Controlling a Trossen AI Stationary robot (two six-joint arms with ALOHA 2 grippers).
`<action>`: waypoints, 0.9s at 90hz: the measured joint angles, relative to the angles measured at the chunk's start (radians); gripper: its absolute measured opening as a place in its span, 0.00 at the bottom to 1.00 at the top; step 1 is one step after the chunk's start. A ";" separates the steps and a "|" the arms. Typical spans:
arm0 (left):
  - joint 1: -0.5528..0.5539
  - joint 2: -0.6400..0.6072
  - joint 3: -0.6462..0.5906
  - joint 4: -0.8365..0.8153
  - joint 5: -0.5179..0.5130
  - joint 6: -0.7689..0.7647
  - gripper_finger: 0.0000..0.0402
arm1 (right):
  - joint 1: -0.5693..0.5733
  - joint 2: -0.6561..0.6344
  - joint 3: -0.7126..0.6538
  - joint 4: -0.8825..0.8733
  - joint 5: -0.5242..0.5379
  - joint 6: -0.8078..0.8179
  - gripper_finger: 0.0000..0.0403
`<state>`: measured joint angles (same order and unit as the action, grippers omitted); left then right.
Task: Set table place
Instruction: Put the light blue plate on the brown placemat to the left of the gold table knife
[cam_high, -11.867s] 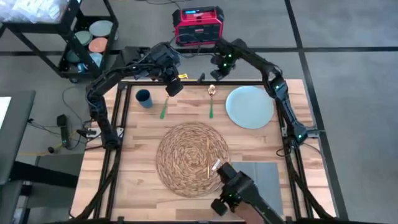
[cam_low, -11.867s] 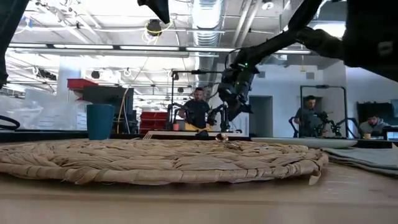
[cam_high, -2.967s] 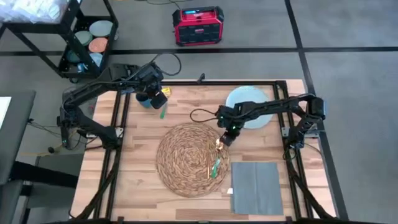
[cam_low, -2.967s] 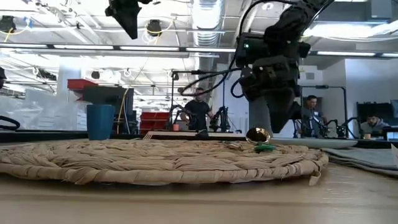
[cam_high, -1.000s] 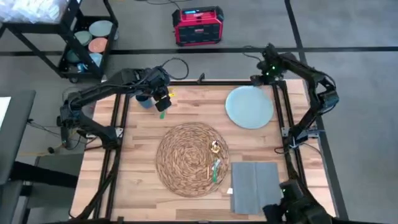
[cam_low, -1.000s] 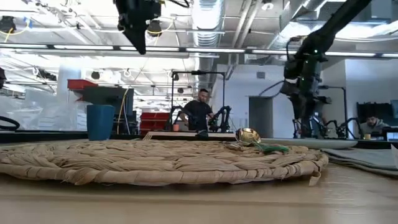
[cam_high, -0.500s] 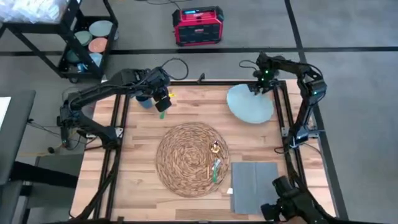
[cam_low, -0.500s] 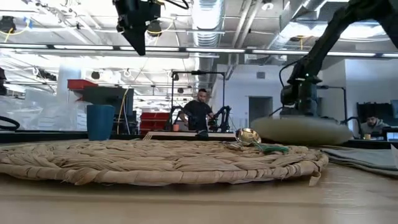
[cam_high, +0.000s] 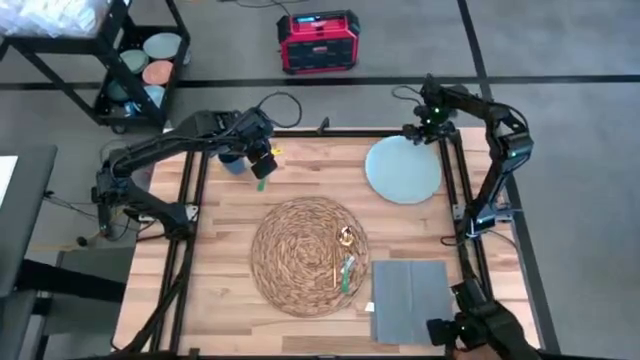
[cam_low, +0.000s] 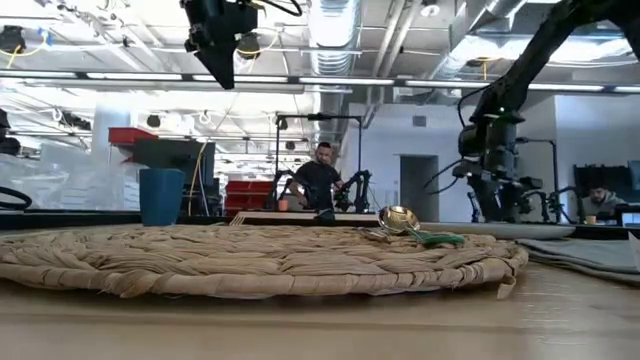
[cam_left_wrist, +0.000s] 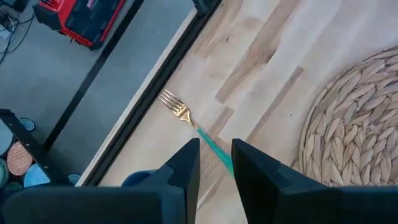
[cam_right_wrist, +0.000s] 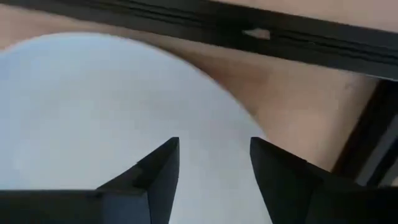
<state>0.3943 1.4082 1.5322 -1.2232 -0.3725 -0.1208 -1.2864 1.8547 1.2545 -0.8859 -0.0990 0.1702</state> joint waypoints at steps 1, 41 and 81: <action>0.000 0.000 0.000 0.000 0.000 -0.001 0.19 | -0.001 0.000 0.000 0.003 0.005 0.009 0.42; 0.000 0.000 0.000 -0.006 0.000 -0.008 0.19 | -0.004 0.085 -0.020 -0.165 -0.019 0.093 0.32; -0.001 0.000 0.000 -0.035 -0.001 0.083 0.19 | 0.092 0.096 0.023 -0.105 -0.125 0.086 0.30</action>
<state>0.3935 1.4086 1.5326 -1.2581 -0.3733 -0.0382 -1.1944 1.9511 1.2774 -0.9909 -0.2241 0.2565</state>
